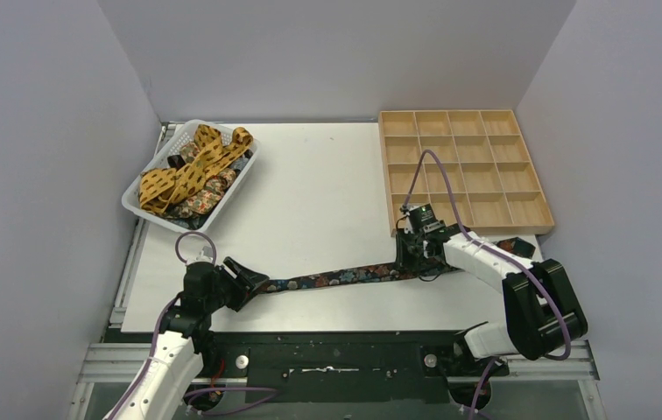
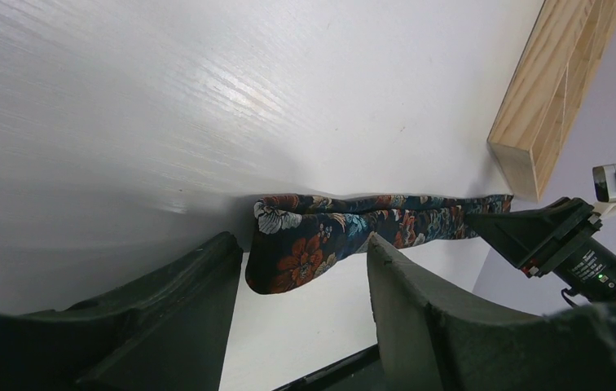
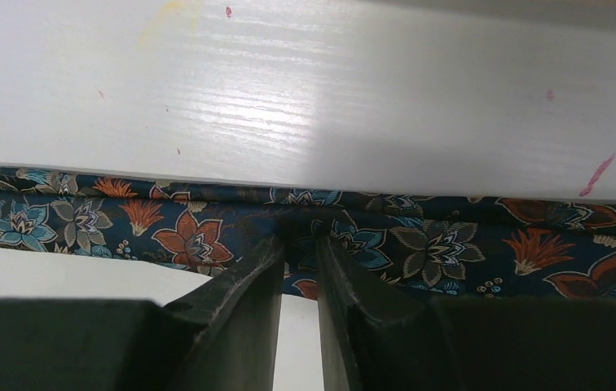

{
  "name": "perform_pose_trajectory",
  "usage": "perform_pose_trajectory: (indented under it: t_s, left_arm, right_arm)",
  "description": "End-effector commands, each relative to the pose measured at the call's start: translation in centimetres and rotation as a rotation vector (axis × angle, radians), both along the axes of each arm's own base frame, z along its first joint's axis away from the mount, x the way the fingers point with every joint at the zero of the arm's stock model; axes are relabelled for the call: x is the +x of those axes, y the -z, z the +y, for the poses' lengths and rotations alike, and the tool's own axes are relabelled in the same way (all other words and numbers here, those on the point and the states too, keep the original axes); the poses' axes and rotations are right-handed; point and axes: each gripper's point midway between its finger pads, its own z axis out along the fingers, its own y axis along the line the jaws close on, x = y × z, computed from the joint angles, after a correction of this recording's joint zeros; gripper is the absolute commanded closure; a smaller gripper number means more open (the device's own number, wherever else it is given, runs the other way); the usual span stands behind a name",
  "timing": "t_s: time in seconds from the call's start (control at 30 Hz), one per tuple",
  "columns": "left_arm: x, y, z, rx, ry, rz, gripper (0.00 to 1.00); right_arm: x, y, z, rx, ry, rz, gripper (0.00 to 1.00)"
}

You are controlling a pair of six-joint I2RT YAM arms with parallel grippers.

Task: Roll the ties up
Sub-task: Roll the tie at the center of the board.

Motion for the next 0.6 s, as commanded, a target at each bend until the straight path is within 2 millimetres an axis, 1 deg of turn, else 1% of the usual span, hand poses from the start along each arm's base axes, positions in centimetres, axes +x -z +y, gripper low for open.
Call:
perform_pose_trajectory:
  t_s: [0.0,0.07,0.13,0.2,0.23,0.27,0.33,0.4,0.47,0.53,0.57]
  left_arm:
    - [0.1,0.0,0.2,0.019,0.001,-0.002,0.44]
    - [0.0,0.0,0.1,0.019,0.002,-0.001,0.44]
    - [0.0,0.0,0.2,0.02,0.0,-0.003,0.44]
    - [0.2,-0.3,0.2,0.018,-0.001,-0.01,0.44]
    - [0.2,-0.3,0.2,0.018,-0.001,-0.013,0.44]
    - [0.2,-0.4,0.1,0.017,0.0,-0.013,0.43]
    - [0.2,-0.3,0.2,0.02,-0.002,-0.011,0.42]
    - [0.3,-0.3,0.3,0.022,-0.006,-0.011,0.41]
    - [0.3,-0.4,0.4,0.027,-0.01,-0.011,0.4]
    - [0.4,-0.6,0.5,0.031,-0.017,-0.01,0.38]
    - [0.5,-0.7,0.5,0.031,-0.023,-0.009,0.37]
  right_arm:
    - [-0.2,-0.8,0.1,-0.003,-0.015,-0.009,0.77]
    - [-0.4,-0.3,0.0,-0.011,-0.006,-0.001,0.78]
    - [0.1,-0.7,0.1,-0.014,0.003,-0.016,0.8]
    - [1.2,-2.0,0.8,0.004,-0.006,-0.068,0.78]
    - [1.8,-3.1,1.5,0.037,-0.027,-0.105,0.76]
    - [2.6,-4.5,2.8,0.089,-0.073,-0.159,0.74]
    - [3.2,-7.2,5.5,0.172,-0.177,-0.264,0.66]
    - [2.7,-9.1,9.0,0.231,-0.338,-0.371,0.56]
    - [1.5,-9.8,12.4,0.266,-0.496,-0.471,0.47]
    - [0.2,-9.9,15.6,0.293,-0.653,-0.584,0.34]
    - [-0.4,-9.8,17.1,0.304,-0.71,-0.63,0.29]
